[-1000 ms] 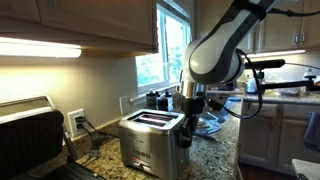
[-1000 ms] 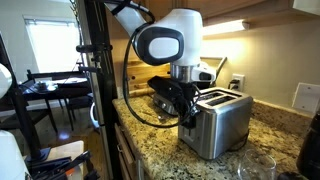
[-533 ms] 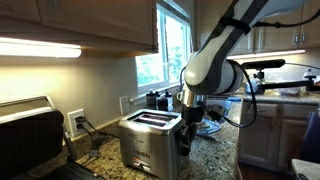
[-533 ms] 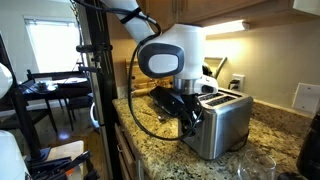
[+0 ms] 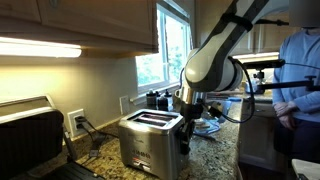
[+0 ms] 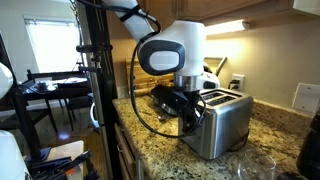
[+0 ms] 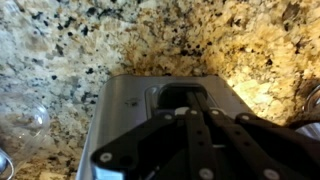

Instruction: Push down the toaster lever

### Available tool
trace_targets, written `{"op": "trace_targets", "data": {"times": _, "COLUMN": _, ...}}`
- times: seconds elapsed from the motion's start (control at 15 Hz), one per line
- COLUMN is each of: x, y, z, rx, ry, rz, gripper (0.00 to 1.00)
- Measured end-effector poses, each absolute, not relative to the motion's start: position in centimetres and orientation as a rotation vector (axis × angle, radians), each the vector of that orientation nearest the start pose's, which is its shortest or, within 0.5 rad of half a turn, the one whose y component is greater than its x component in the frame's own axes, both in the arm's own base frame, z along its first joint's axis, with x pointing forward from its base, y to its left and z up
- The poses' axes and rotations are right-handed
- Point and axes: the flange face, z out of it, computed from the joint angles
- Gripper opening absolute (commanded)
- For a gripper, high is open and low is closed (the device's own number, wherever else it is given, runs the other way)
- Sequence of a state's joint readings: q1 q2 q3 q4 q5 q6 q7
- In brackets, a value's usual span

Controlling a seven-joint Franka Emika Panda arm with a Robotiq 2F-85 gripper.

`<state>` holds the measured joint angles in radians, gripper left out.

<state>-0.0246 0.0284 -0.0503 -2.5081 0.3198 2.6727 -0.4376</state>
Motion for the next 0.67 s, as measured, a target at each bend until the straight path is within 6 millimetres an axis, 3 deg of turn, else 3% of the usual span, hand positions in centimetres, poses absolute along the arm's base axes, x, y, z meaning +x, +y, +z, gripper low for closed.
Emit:
{"op": "trace_targets", "data": {"times": 0.13, "x": 47.5, "y": -4.2, "z": 29.7, "rx": -3.035, "ry": -0.188, "rz": -0.257, "gripper": 0.02}}
{"op": "trace_targets", "data": {"times": 0.33, "x": 47.0, "y": -3.7, "z": 33.7, "rx": -3.072, "ry": -0.228, "rz": -0.266, "gripper": 0.03}}
{"op": "trace_targets", "data": {"times": 0.53, "x": 45.7, "y": -3.3, "z": 38.1, "rx": -3.084, "ry": -0.230, "rz": -0.274, "gripper": 0.34}}
{"op": "trace_targets", "data": {"times": 0.67, "x": 44.8, "y": -3.1, "z": 40.5, "rx": -3.088, "ry": -0.226, "rz": -0.287, "gripper": 0.46}}
